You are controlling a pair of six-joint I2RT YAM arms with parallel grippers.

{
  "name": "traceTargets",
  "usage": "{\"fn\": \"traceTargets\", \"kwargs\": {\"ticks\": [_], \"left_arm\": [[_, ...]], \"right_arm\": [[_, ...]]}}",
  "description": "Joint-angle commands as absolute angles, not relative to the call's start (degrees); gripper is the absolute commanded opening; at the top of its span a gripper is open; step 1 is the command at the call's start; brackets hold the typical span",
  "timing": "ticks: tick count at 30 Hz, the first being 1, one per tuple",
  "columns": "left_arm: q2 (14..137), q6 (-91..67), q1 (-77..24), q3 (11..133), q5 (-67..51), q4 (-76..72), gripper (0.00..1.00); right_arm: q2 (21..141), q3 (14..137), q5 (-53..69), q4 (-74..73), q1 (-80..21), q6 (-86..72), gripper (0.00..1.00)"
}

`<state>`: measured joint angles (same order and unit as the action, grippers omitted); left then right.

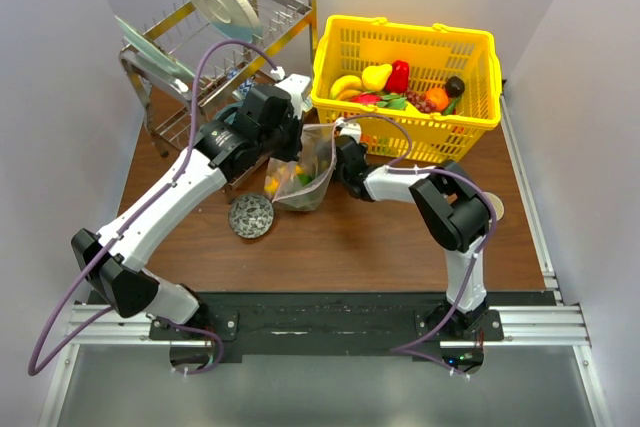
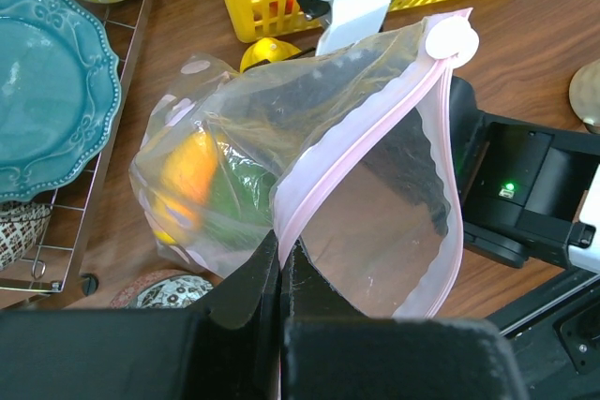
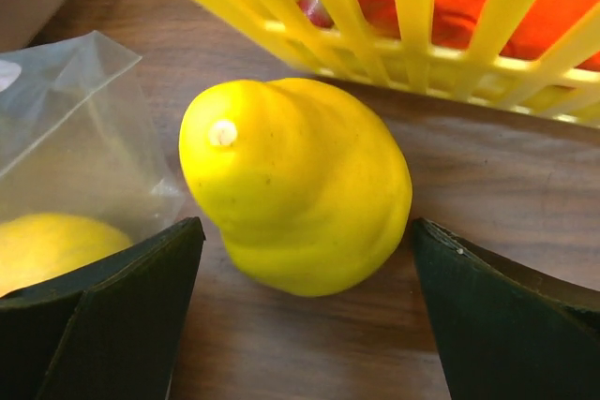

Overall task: Place the food in the zip-top bag and seal the zipper
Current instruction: Pick up the fake fruit from the center of the board.

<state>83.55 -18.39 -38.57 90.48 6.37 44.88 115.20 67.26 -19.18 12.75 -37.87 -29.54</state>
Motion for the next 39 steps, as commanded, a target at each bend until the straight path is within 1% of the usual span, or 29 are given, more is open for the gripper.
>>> {"fn": "traceTargets", "kwargs": {"ticks": [1, 3, 4, 7, 9, 10, 12, 13, 19, 20, 22, 23, 26, 29, 31, 32, 35, 39], "left_arm": [[81.74, -17.31, -38.14, 90.79, 6.33, 43.59, 0.00], [81.74, -17.23, -38.14, 90.62, 6.07, 43.51, 0.00], [81.74, -17.14, -38.14, 90.44, 5.98, 43.42, 0.00], [81.74, -17.14, -38.06, 90.09, 5.63, 43.33, 0.00], [81.56, -17.14, -38.14, 90.09, 5.45, 43.24, 0.00], [81.65, -17.14, -38.06, 90.09, 5.36, 43.16, 0.00], [81.65, -16.96, -38.14, 90.09, 5.01, 43.07, 0.00], [81.65, -16.88, -38.14, 90.09, 4.84, 42.81, 0.00], [81.83, -16.26, -38.14, 89.12, 3.52, 41.93, 0.00], [81.91, -16.35, -38.14, 88.86, 3.34, 41.84, 0.00], [82.09, -16.61, -38.14, 88.86, 2.55, 41.49, 0.00], [82.18, -16.70, -38.14, 88.86, 2.37, 41.48, 0.00], [82.35, -16.96, -38.06, 89.21, 1.76, 41.48, 0.00], [82.62, -17.14, -38.14, 89.30, 1.06, 41.66, 0.00], [82.70, -17.40, -38.14, 89.30, 0.53, 41.75, 0.00], [82.79, -17.58, -38.14, 89.38, 0.35, 41.66, 0.00], [82.71, -18.02, -38.06, 89.21, 0.26, 41.22, 0.00], [82.71, -18.46, -38.06, 89.03, -1.23, 40.87, 0.00]], "right_arm": [[115.93, 71.46, -23.02, 9.84, -37.88, -27.34, 0.86], [114.97, 71.02, -23.29, 10.28, -37.97, -26.72, 0.79], [114.35, 70.67, -23.64, 10.28, -37.88, -26.46, 0.72], [110.40, 68.65, -23.56, 9.93, -37.88, -25.32, 0.62], [107.42, 66.19, -23.47, 9.32, -37.97, -25.05, 0.61], [103.66, 65.05, -23.47, 9.14, -37.97, -24.96, 0.61], [99.86, 60.92, -23.03, 8.97, -37.88, -24.96, 0.61], [95.32, 57.95, -22.77, 8.70, -37.97, -25.22, 0.61], [79.04, 48.26, -18.20, 5.54, -37.88, -26.10, 0.62], [73.36, 45.99, -17.41, 4.58, -38.23, -26.02, 0.62], [67.01, 43.43, -15.04, 4.57, -38.84, -25.41, 0.61], [61.49, 41.42, -14.33, 3.96, -39.28, -25.23, 0.62], [51.46, 40.17, -11.78, 0.28, -39.90, -24.35, 0.61], [45.73, 41.22, -7.22, -2.80, -39.90, -23.12, 0.61], [44.65, 43.05, -1.10, -3.34, -39.99, -22.07, 0.61], [44.47, 43.68, -0.27, -3.43, -39.99, -22.06, 0.62], [46.40, 46.31, 5.95, -2.55, -40.08, -22.06, 0.62], [51.06, 48.86, 10.71, -0.26, -40.08, -23.46, 0.62]]}}
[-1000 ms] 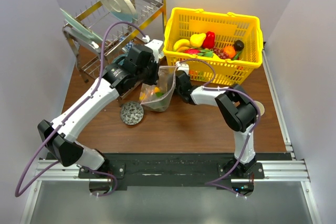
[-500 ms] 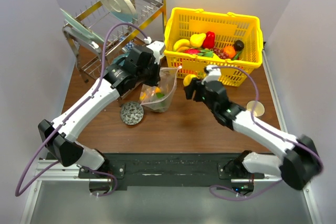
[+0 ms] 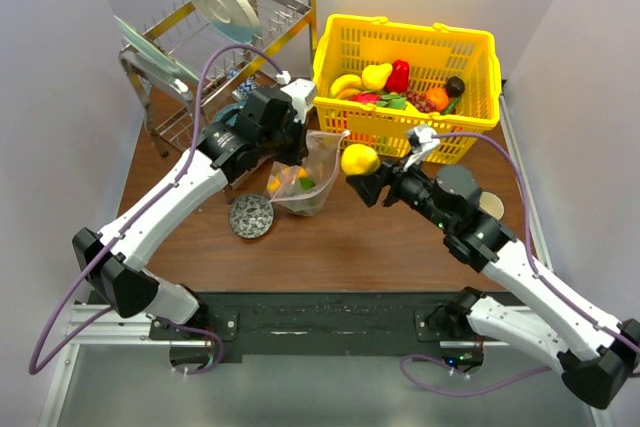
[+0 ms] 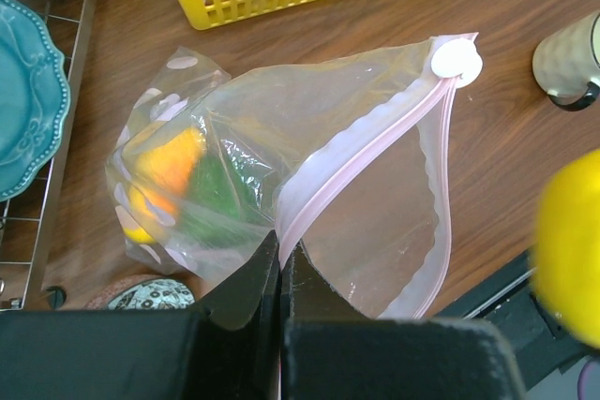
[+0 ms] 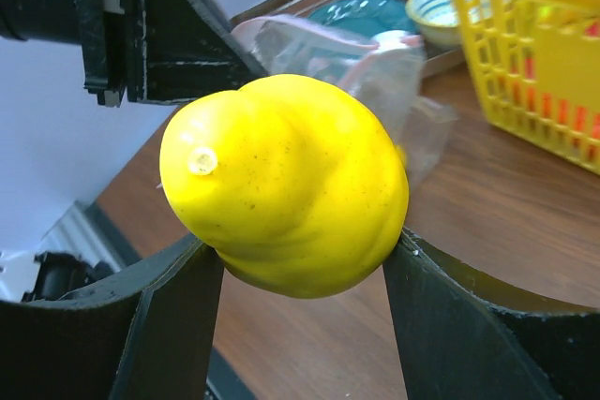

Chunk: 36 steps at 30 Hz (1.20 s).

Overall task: Place the food in the zip-top bag and seal the zipper
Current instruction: Pick up the fake fruit from the center of the board, then place the fake fruit in the zipper food storage bag.

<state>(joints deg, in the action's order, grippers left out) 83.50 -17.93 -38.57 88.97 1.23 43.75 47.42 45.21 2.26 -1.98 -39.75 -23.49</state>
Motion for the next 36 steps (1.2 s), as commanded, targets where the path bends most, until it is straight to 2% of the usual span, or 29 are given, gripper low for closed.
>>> {"fn": "traceTargets", "kwargs": {"ticks": [1, 8, 24, 28, 31, 36], "left_arm": [[82.71, -18.46, -38.06, 89.12, -1.23, 40.87, 0.00], [82.71, -18.46, -38.14, 88.95, -1.23, 40.96, 0.00], [82.44, -19.69, -38.06, 88.24, -4.21, 38.76, 0.00], [82.09, -20.21, -38.06, 89.38, -4.83, 38.93, 0.00], [81.83, -20.21, -38.06, 90.26, -4.48, 39.29, 0.00], [81.65, -20.39, -37.97, 90.79, -4.22, 39.99, 0.00]], "right_arm": [[53.07, 49.65, 11.51, 1.56, -40.08, -24.34, 0.62], [60.98, 53.43, 16.78, 7.19, -40.25, -27.24, 0.62], [64.42, 56.95, 20.57, 7.47, -40.78, -28.74, 0.60], [66.44, 55.47, 15.05, 6.60, -40.69, -30.23, 0.55], [66.88, 54.15, 8.80, 3.70, -40.78, -30.67, 0.55], [68.73, 52.82, 5.89, 3.34, -40.78, -31.99, 0.56]]}}
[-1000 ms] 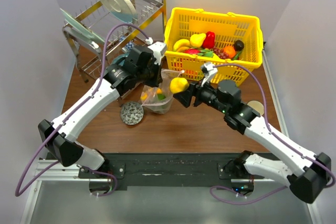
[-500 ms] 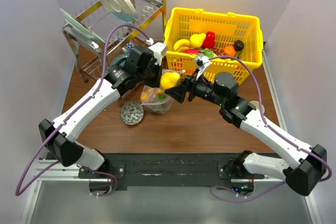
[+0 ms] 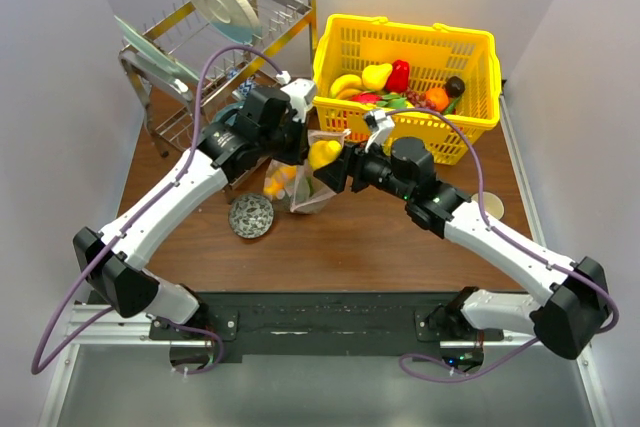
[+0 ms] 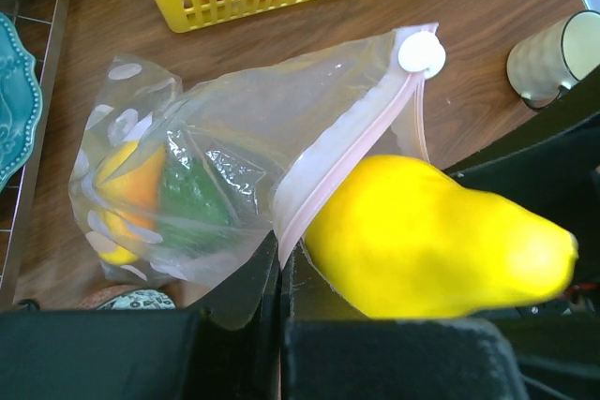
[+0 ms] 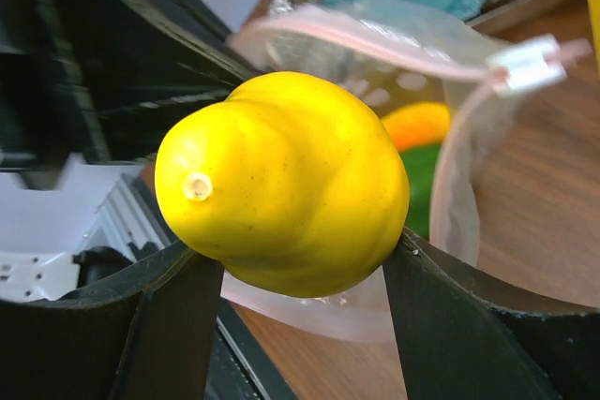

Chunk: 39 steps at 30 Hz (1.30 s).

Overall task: Place the food in the zip-top bag and seal the zipper
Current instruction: Place the fake fruit in the zipper food storage bag.

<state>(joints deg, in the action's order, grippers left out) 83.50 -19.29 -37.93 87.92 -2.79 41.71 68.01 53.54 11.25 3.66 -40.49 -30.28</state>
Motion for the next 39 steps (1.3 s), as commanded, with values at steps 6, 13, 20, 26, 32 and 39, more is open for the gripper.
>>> {"fn": "traceTargets", "kwargs": {"ticks": [6, 13, 20, 26, 32, 39], "left_arm": [[81.56, -20.48, -37.71, 90.79, -4.31, 39.99, 0.00], [82.79, -20.30, -37.36, 91.75, -4.39, 39.81, 0.00], [83.67, -20.04, -36.91, 92.55, -4.04, 40.25, 0.00], [83.23, -20.04, -36.74, 92.72, -3.87, 40.17, 0.00], [82.88, -19.86, -36.56, 92.99, -3.69, 40.60, 0.00], [82.53, -19.95, -36.47, 92.99, -3.52, 40.78, 0.00]], "right_arm": [[70.40, 54.75, 3.60, -0.17, -40.78, -31.91, 0.83], [69.71, 60.11, 3.43, -8.60, -40.78, -30.94, 0.99], [64.52, 61.61, -2.89, -17.39, -40.78, -30.41, 0.84], [65.30, 62.31, -10.01, -24.60, -40.69, -29.36, 0.79], [64.95, 61.61, -12.74, -25.13, -40.69, -29.53, 0.72], [67.76, 62.49, -11.00, -25.14, -40.78, -29.00, 0.41]]}}
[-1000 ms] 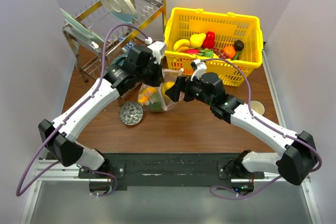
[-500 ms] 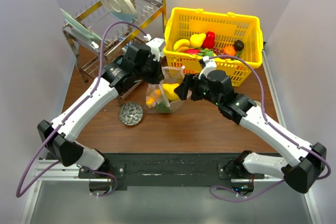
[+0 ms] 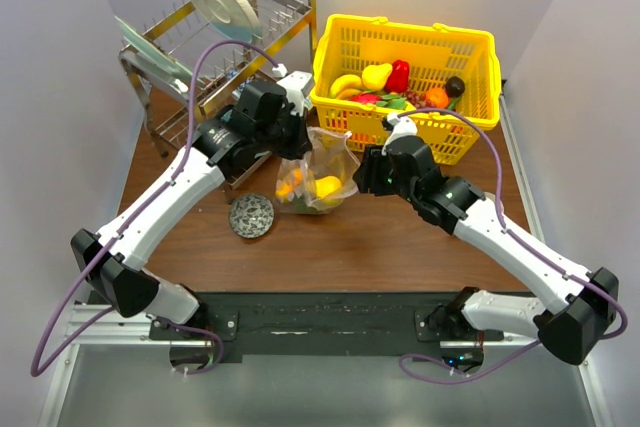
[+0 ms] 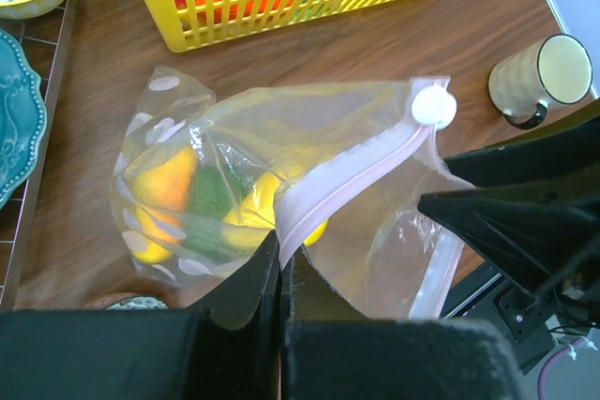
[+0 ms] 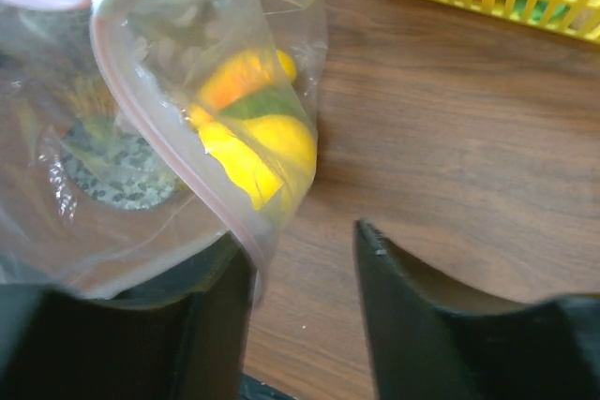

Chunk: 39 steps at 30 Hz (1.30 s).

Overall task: Place the food in the zip-top bag and seal the zipper
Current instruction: Place the fake fruit in the zipper food storage bag, then adjust the zipper food storage bag at the center of the board.

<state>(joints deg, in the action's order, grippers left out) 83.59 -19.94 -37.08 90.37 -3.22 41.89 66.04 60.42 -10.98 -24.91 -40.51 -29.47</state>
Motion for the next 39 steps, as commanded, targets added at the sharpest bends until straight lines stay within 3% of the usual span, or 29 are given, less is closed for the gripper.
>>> {"fn": "traceTargets", "kwargs": {"ticks": [1, 3, 4, 6, 13, 21, 30, 32, 33, 35, 36, 39], "left_arm": [[82.53, -19.86, -36.39, 92.99, -3.60, 40.78, 0.00], [82.79, -19.86, -36.47, 92.90, -3.78, 40.96, 0.00], [83.14, -19.78, -36.39, 92.90, -3.95, 41.04, 0.00], [83.84, -19.95, -36.47, 92.90, -4.48, 41.75, 0.00], [86.57, -21.53, -36.47, 92.90, -10.11, 42.36, 0.00], [85.78, -18.11, -36.39, 105.55, -0.09, 53.08, 0.00], [86.31, -19.69, -36.39, 95.90, -7.82, 46.50, 0.00], [85.96, -19.78, -36.30, 95.01, -7.56, 45.18, 0.00], [85.61, -19.78, -36.39, 94.57, -7.04, 45.00, 0.00], [85.43, -19.78, -36.39, 94.31, -5.90, 44.56, 0.00], [85.34, -19.69, -36.39, 94.05, -5.45, 44.47, 0.00], [85.60, -19.42, -36.39, 92.99, -4.75, 43.86, 0.00]], "right_arm": [[68.20, 62.93, -10.38, -25.05, -40.69, -28.92, 0.30], [68.47, 66.07, -9.23, -25.57, -40.78, -28.65, 0.18], [68.55, 67.92, -8.88, -27.14, -40.78, -28.30, 0.07], [68.38, 74.83, -9.58, -29.26, -40.78, -26.64, 0.00], [69.08, 90.35, -10.46, -36.12, -40.78, -21.98, 0.00], [70.93, 83.16, -11.95, -36.91, -40.78, -21.88, 0.00], [69.17, 80.59, -12.22, -34.89, -40.69, -23.03, 0.00], [69.87, 80.86, -11.16, -35.16, -40.61, -22.85, 0.03], [70.13, 80.77, -10.90, -35.24, -40.78, -22.85, 0.12], [70.57, 80.60, -10.98, -35.42, -40.69, -22.85, 0.35], [70.58, 80.68, -11.25, -35.59, -40.69, -22.85, 0.55], [70.31, 82.52, -13.35, -36.82, -40.52, -22.15, 0.65]]}}
